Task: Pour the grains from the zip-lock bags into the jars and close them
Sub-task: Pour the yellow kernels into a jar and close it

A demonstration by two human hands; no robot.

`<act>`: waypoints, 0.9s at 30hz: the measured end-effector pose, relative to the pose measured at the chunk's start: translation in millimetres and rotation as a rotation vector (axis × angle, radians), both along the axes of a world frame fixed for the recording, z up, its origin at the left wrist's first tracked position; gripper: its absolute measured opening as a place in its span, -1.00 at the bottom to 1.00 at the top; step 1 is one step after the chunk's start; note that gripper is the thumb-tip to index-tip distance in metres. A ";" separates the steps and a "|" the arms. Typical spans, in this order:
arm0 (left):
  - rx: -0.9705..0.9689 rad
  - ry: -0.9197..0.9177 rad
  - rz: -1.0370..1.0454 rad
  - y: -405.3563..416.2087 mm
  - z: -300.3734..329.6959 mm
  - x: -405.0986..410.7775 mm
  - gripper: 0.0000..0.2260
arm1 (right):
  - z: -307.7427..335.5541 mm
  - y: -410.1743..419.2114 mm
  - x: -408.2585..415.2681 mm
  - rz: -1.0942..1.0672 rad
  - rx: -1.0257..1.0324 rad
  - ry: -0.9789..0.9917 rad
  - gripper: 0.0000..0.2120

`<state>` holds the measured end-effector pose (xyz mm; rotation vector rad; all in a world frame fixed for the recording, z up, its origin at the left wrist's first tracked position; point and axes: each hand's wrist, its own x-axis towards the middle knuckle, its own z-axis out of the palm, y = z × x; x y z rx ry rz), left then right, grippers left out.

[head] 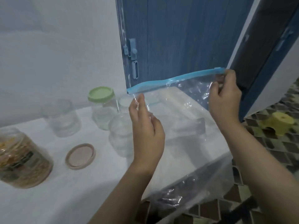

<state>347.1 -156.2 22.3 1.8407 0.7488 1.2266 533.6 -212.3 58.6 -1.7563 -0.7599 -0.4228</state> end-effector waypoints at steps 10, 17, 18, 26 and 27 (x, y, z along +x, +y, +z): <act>0.016 0.376 0.195 42.9 -21.4 105.3 -0.37 | -28.4 73.2 108.3 0.255 -0.126 0.427 -0.85; -0.064 0.541 0.352 64.5 -49.2 141.1 -0.35 | -45.7 85.5 167.9 0.716 -0.364 0.721 -0.68; -0.069 0.549 0.377 65.7 -53.4 145.1 -0.35 | -52.9 87.4 175.4 0.729 -0.452 0.620 -0.64; -0.125 0.452 0.449 67.0 -69.8 168.0 -0.38 | -109.3 106.8 201.4 0.459 -1.123 0.203 -0.91; -0.142 0.444 0.461 68.9 -68.4 171.2 -0.39 | -111.9 106.6 203.1 0.428 -1.086 0.189 -0.81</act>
